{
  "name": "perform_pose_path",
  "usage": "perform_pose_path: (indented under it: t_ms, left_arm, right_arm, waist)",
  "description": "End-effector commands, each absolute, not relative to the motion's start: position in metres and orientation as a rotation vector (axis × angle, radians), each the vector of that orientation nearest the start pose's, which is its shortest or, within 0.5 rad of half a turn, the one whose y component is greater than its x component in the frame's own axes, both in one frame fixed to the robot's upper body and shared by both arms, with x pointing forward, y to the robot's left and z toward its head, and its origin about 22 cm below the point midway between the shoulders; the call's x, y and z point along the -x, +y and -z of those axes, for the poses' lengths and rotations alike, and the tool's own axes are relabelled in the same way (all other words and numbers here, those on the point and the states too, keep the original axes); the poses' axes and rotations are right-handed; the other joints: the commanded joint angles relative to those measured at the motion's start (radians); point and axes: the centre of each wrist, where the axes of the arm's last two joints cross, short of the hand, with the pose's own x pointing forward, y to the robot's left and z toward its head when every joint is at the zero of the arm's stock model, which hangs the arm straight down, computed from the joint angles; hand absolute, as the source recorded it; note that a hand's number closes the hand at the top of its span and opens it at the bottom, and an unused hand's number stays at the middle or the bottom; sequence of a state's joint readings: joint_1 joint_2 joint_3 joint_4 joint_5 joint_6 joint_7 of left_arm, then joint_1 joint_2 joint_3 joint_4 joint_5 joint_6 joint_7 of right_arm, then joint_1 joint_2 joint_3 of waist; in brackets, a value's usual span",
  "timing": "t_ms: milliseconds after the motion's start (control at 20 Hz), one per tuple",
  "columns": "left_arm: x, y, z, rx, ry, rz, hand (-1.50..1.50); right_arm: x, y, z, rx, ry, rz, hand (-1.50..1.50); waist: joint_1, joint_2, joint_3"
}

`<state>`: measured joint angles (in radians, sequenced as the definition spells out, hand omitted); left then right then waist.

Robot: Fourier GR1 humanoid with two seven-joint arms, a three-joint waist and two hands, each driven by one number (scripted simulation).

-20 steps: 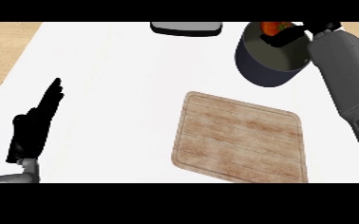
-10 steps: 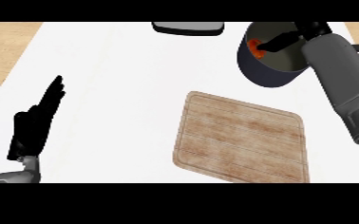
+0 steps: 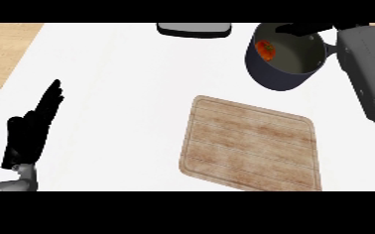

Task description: Pick the tomato from the cutting board and place it in the pot

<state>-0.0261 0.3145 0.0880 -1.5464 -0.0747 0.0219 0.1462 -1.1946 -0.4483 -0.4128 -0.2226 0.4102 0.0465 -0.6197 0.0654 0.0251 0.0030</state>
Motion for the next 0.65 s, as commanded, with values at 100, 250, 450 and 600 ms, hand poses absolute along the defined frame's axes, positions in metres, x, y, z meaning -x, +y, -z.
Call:
perform_pose_path:
  t_ms: [100, 250, 450, 600]
  left_arm:
    - [-0.237, 0.316, -0.026, -0.403, -1.422, 0.187, 0.00]
    - [-0.234, 0.335, -0.016, -0.410, -1.394, 0.161, 0.00]
    - [-0.240, 0.314, -0.026, -0.399, -1.406, 0.176, 0.00]
    - [-0.245, 0.328, -0.029, -0.411, -1.429, 0.182, 0.00]
  right_arm:
    - [-0.453, -0.350, -0.158, 0.192, -1.957, -0.342, -1.50]
    - [-0.439, -0.384, -0.153, 0.122, -1.926, -0.338, -1.50]
    - [-0.422, -0.416, -0.148, 0.069, -1.930, -0.319, -1.50]
    - [-0.404, -0.442, -0.136, 0.108, -1.950, -0.280, -1.50]
  waist:
    - [-0.008, -0.004, -0.001]
    - [-0.020, -0.005, -0.001]
    - [-0.025, -0.008, 0.000]
    - [-0.012, 0.002, 0.001]
